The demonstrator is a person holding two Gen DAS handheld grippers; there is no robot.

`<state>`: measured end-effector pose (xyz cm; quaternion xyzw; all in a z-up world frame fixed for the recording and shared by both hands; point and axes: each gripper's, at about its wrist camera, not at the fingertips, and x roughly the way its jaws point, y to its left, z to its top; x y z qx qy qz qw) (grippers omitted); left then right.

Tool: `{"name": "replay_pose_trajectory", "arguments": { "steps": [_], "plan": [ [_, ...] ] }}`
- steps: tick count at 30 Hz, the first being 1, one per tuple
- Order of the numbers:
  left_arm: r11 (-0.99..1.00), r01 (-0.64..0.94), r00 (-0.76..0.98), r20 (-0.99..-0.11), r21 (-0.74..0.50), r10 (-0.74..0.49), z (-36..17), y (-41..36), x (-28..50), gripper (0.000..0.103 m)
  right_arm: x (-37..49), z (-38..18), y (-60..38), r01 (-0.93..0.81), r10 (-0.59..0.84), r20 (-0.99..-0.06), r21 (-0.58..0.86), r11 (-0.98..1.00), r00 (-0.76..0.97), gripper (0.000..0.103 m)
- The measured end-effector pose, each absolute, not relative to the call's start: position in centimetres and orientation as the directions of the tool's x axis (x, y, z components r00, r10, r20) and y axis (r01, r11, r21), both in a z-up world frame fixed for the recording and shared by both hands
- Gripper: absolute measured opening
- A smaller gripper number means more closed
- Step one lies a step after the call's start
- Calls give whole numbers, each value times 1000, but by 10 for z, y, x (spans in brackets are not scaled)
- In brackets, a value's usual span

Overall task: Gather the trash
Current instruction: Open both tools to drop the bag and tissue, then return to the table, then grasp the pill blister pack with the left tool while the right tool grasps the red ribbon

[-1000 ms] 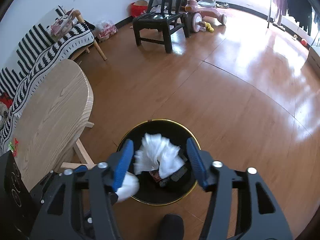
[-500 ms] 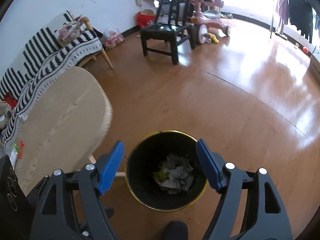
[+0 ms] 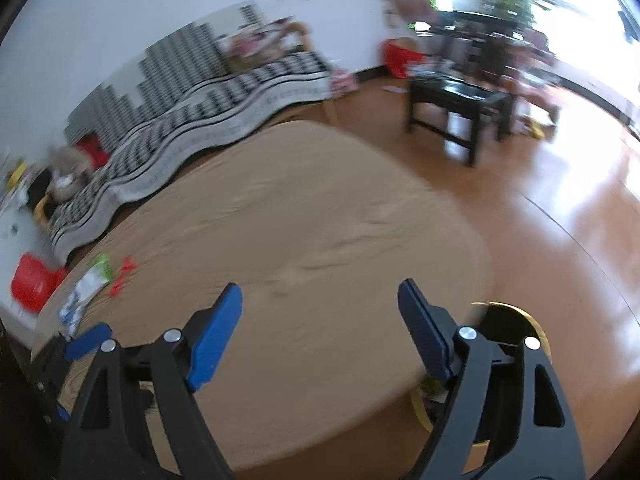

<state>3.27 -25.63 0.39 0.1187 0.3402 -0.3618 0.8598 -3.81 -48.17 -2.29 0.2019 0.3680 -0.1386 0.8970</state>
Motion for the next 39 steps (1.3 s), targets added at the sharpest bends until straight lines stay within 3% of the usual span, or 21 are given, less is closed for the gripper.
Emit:
{"name": "replay_pose_trajectory", "arguments": {
  "steps": [9,14,27,30,33,34,35,37,38,39],
  "plan": [
    [911,411,676,-677,22,-289,-6,-63,102,92,64,-34,-334,159,47,-726,213,964,686,78],
    [954,298,663,-714,-21,-223,-25,10,133,92,111,-50,-276,85,113,-741,224,971,662,78],
    [951,308,557,-804,-30,-206,-70,22,170,91,202,-102,-196,89,97,-811,181,980,577,78],
    [945,325,559,-809,14,-180,-75,16,171,91,214,-105,-185,89,54,-807,131,987,588,78],
    [943,332,567,-803,19,-184,-75,15,170,89,220,-107,-173,80,-7,-805,50,996,594,64],
    [944,331,569,-801,18,-185,-75,15,170,84,221,-107,-168,67,-26,-801,17,998,598,53],
    [945,327,572,-800,18,-183,-74,15,170,77,222,-106,-167,55,-15,-799,23,998,600,39],
    [948,317,574,-800,17,-177,-71,14,170,62,221,-104,-167,44,-1,-804,32,999,594,23],
    [949,315,573,-800,16,-177,-70,13,171,50,220,-103,-168,43,5,-806,38,998,591,15],
    [947,319,572,-801,17,-179,-69,10,170,45,219,-103,-169,42,11,-808,44,998,589,15]
  ]
}}
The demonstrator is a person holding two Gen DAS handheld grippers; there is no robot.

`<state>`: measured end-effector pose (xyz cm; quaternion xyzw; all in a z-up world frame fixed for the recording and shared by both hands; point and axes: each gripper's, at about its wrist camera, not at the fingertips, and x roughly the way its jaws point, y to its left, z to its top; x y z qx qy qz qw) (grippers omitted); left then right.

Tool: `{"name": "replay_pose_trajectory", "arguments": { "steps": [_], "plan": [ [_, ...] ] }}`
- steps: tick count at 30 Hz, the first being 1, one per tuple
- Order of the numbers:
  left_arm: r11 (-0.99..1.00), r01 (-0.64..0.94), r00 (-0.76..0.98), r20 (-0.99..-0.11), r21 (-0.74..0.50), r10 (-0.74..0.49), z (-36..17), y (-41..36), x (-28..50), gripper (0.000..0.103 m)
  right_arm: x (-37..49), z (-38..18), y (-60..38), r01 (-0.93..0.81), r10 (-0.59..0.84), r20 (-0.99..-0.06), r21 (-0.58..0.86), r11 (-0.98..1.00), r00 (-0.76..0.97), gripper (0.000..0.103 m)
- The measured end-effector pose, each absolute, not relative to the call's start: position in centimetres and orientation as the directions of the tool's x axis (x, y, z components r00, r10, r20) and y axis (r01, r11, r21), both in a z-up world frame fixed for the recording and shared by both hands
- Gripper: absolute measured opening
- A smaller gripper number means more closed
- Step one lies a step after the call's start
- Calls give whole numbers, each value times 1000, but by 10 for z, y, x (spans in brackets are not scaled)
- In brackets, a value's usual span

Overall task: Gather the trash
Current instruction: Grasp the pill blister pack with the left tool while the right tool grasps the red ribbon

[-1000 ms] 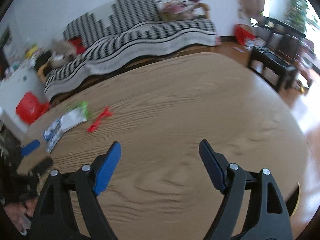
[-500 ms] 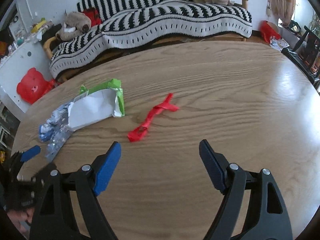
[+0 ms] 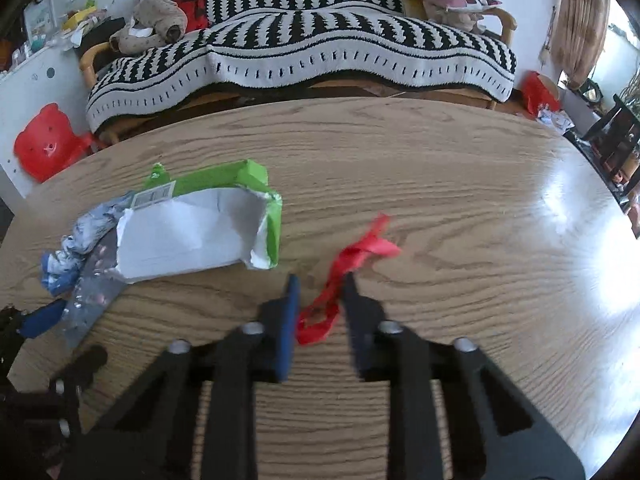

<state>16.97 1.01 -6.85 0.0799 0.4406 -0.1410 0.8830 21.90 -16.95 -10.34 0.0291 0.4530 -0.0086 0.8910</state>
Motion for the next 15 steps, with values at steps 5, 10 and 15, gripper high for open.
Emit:
{"name": "replay_pose_trajectory", "arguments": {
  "steps": [5,10,15],
  "plan": [
    [942,334,555,-812,22,-178,-67,-1,161,29,207,-101,-183,41,59,-819,100,994,570,12],
    [943,332,533,-829,23,-167,-61,-5,147,29,185,-91,-202,58,70,-812,126,990,580,11],
    [955,295,516,-842,2,-158,-50,5,125,29,154,-76,-220,57,78,-799,139,989,596,10]
  ]
}}
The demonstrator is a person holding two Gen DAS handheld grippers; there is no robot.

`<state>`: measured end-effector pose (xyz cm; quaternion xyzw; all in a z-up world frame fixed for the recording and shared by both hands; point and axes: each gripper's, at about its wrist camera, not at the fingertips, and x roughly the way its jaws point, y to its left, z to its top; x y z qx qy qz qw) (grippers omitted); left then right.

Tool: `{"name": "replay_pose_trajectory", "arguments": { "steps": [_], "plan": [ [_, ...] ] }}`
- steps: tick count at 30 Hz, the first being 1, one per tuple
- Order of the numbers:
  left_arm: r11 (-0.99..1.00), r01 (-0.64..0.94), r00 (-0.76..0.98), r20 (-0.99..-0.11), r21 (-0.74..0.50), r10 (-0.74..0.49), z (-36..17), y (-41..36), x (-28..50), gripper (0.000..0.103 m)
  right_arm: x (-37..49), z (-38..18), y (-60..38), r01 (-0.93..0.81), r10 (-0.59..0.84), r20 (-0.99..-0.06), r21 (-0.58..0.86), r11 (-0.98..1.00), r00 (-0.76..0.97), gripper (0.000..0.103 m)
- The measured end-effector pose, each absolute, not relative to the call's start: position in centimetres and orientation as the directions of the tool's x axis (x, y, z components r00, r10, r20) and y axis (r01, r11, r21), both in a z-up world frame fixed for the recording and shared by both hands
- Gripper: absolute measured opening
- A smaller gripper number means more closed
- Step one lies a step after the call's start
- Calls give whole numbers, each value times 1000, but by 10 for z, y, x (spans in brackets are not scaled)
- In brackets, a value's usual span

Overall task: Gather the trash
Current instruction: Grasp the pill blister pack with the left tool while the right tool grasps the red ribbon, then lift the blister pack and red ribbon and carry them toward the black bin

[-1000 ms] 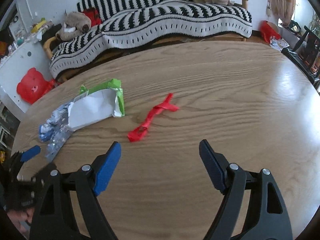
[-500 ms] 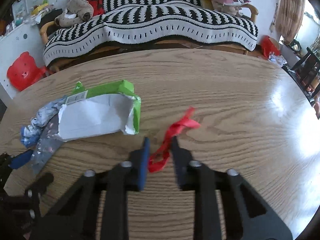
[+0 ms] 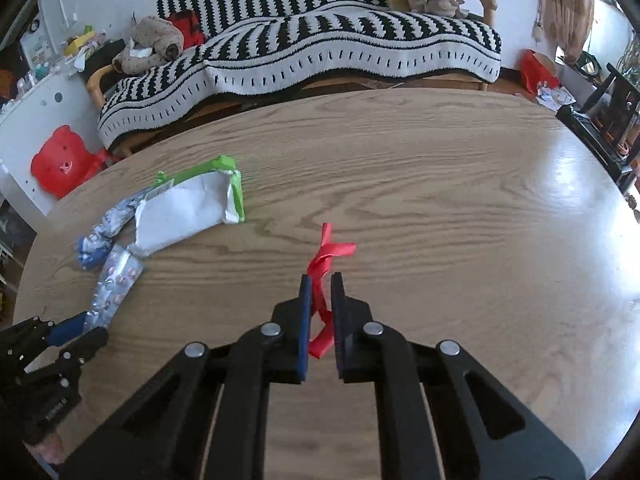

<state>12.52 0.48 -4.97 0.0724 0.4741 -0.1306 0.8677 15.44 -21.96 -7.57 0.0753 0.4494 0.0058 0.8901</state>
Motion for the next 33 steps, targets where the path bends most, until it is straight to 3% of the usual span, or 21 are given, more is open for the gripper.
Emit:
{"name": "replay_pose_trajectory", "arguments": {
  "steps": [1,10,23,25,33],
  "plan": [
    [957,289,521,-839,-1,-158,-46,7,120,29,149,-73,-222,55,79,-797,139,989,598,5],
    [962,270,551,-816,-23,-175,-23,-1,102,29,113,-65,-237,43,107,-800,164,986,590,2],
    [948,318,562,-798,-33,-216,-14,-28,103,29,119,-90,-243,-46,163,-819,165,985,550,2],
    [947,320,560,-800,-32,-216,-15,-27,103,29,123,-93,-242,-51,165,-816,165,985,554,8],
    [948,318,558,-803,-26,-209,-17,-24,107,29,128,-94,-230,-81,142,-806,117,990,575,9]
  ]
}}
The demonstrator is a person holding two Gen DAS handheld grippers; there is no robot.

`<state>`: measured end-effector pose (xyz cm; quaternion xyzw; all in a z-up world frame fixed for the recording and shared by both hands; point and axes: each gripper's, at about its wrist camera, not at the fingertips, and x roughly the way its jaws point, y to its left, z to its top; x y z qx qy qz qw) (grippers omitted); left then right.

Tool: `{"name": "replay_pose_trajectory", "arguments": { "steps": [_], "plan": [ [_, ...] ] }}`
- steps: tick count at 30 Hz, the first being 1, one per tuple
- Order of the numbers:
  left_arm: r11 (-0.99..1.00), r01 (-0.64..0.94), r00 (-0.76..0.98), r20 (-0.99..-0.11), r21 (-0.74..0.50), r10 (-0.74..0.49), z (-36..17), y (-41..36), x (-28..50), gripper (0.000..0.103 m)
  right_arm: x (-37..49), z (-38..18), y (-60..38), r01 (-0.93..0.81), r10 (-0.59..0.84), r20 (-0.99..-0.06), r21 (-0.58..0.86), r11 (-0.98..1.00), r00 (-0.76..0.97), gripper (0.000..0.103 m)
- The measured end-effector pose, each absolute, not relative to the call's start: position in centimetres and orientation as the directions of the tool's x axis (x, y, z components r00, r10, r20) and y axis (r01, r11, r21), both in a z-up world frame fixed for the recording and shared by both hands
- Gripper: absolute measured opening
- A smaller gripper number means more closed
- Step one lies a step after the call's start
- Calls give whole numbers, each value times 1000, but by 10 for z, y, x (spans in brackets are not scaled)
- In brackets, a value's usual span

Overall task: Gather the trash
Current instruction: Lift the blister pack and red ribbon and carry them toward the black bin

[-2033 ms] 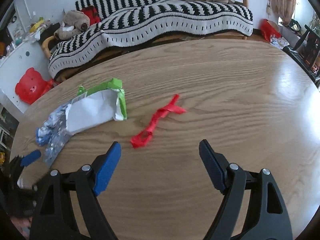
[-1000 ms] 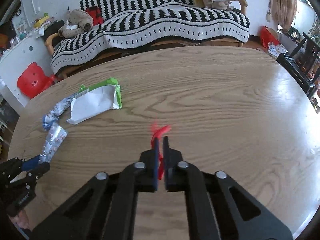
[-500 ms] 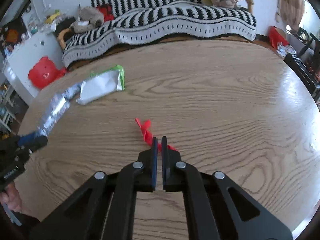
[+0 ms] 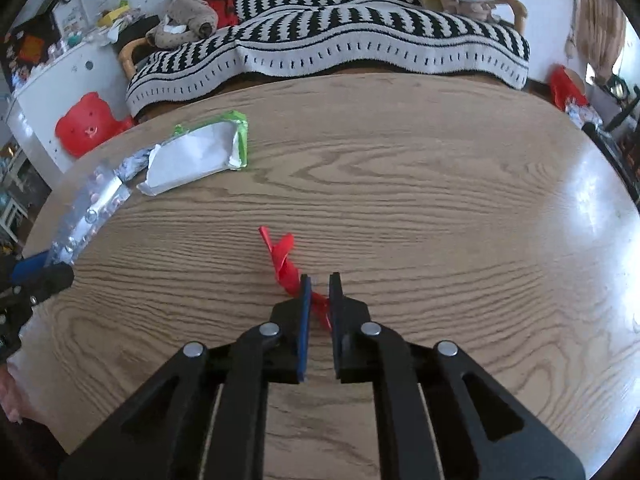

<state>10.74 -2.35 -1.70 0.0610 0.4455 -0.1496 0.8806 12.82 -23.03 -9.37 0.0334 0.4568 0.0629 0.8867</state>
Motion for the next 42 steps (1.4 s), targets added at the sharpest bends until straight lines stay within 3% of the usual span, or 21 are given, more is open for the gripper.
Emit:
{"name": "replay_pose_trajectory", "arguments": {
  "steps": [2,3,5,6,8,12,15,19,23,42],
  "plan": [
    [949,315,559,-802,-28,-209,-16,-22,107,29,130,-93,-228,-84,145,-803,118,989,578,11],
    [949,314,561,-800,-30,-211,-15,-21,107,29,132,-92,-228,-86,150,-799,123,989,582,19],
    [949,313,563,-799,-31,-212,-14,-20,106,29,131,-85,-227,-89,160,-775,133,987,612,87],
    [950,312,563,-799,-32,-212,-14,-18,105,29,128,-79,-225,-90,158,-748,131,987,645,90],
    [950,310,561,-801,-31,-209,-15,-16,106,29,127,-70,-218,-110,159,-717,114,987,679,90],
    [953,303,556,-806,-28,-201,-18,-13,107,29,135,-77,-203,-148,160,-741,82,986,652,89],
    [954,300,555,-808,-27,-197,-19,-10,109,29,141,-93,-191,-180,140,-781,36,983,609,79],
    [955,297,553,-810,-26,-194,-20,-7,109,29,146,-107,-187,-195,125,-801,11,981,585,60],
    [954,298,552,-810,-27,-195,-20,-7,110,29,148,-105,-188,-186,140,-805,37,982,577,13],
    [908,419,552,-786,-26,-278,-3,-88,94,29,67,-42,-241,-116,119,-743,56,992,658,12]
  ]
}}
